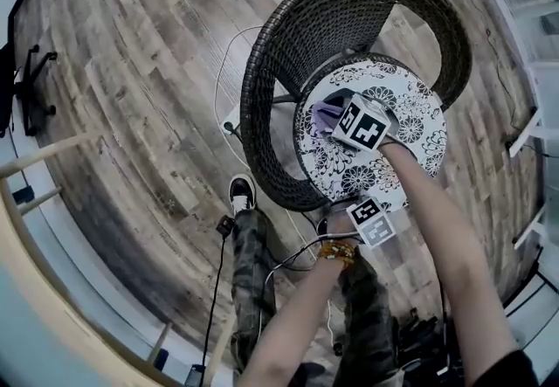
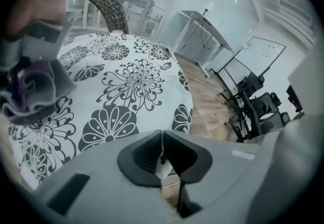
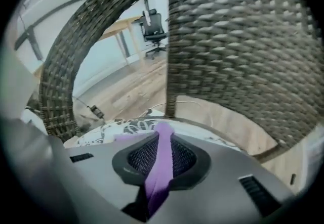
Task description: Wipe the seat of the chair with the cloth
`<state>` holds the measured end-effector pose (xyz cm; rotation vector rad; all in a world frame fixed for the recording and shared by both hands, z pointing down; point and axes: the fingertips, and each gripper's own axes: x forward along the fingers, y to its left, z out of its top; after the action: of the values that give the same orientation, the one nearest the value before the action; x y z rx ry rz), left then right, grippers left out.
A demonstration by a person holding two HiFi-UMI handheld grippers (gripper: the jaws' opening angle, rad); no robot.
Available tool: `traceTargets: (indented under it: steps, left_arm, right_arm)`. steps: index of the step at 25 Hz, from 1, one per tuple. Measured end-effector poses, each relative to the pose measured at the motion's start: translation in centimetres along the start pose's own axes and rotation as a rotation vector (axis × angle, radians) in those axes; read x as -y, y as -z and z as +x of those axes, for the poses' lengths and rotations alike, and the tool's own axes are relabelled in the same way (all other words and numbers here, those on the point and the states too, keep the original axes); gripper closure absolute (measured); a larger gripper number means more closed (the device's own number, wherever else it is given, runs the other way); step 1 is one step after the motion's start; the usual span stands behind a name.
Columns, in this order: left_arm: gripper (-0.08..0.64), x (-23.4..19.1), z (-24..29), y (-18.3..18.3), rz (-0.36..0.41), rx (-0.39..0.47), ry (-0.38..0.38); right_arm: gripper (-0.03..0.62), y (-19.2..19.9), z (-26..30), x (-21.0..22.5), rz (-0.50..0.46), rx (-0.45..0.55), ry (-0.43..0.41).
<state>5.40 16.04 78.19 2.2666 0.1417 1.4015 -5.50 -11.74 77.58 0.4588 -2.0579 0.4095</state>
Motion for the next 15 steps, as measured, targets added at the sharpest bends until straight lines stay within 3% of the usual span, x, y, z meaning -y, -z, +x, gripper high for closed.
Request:
traceTargets:
  steps: [2, 5, 10, 15]
  left_arm:
    - [0.531, -0.4, -0.3, 0.1, 0.005, -0.003, 0.012]
    - [0.531, -1.2, -2.3, -0.6, 0.102, 0.050, -0.090]
    - [0.529, -0.7, -11.3, -4.6, 0.126, 0.342, -0.238]
    - [0.529, 1.1, -22.4, -8.3, 0.213, 0.549, -0.407]
  right_arm:
    - [0.549, -0.6, -2.6, 2.5, 0.045, 0.085, 0.132]
    - [0.548, -2.1, -9.4, 3.4, 0.128, 0.292, 0.217]
    - [0.548, -2.2, -23.8, 1.4, 0.251, 0.565, 0.391]
    - [0.548, -1.3, -34.7, -3.8, 0.364, 0.672, 0.548]
